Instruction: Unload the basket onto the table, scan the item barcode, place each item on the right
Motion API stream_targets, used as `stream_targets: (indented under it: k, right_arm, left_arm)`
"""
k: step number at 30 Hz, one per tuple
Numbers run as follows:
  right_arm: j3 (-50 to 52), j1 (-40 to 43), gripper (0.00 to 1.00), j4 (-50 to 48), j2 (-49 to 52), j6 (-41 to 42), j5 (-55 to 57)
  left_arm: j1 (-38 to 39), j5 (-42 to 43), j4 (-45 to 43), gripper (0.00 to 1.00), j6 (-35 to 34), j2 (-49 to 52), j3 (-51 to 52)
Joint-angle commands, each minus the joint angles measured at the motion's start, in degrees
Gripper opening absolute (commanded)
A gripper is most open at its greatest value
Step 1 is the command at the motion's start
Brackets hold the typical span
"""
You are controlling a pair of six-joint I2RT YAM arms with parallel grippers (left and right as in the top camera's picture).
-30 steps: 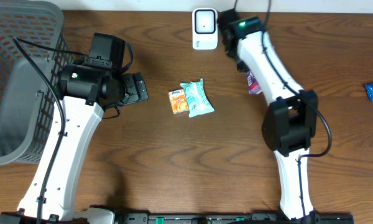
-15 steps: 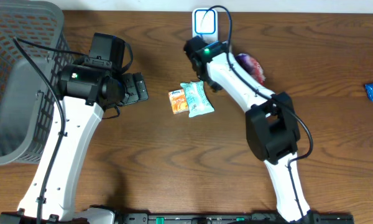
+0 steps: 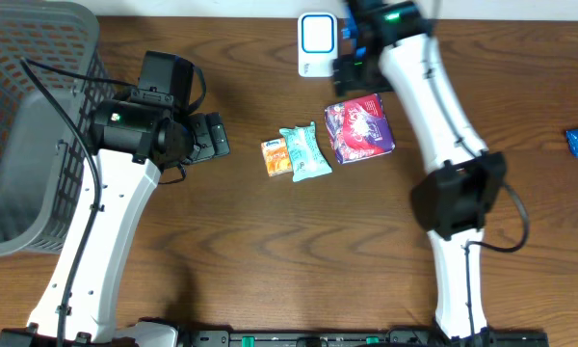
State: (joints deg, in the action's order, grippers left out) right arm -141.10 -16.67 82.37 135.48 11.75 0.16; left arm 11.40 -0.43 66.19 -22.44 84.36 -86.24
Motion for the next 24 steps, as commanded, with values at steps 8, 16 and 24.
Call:
stream_targets:
  k: [8,16,24]
  right_arm:
    - [20.37,15.54,0.77,-10.99,-0.20,-15.10,-32.44]
    - [37.57,17.97,0.67,-25.29,-0.20,-15.67,-43.65]
    - [41.07,17.38,0.01,-27.45,-0.22,-11.74,-41.11]
  left_arm:
    - [-0.24,-1.16,0.22,0.98,0.35,-0.13,-0.44]
    - [-0.24,-1.18,0.22,0.98,0.33,-0.13,-0.44]
    - [-0.24,-1.16,0.22,0.98,0.35,-0.13,-0.44]
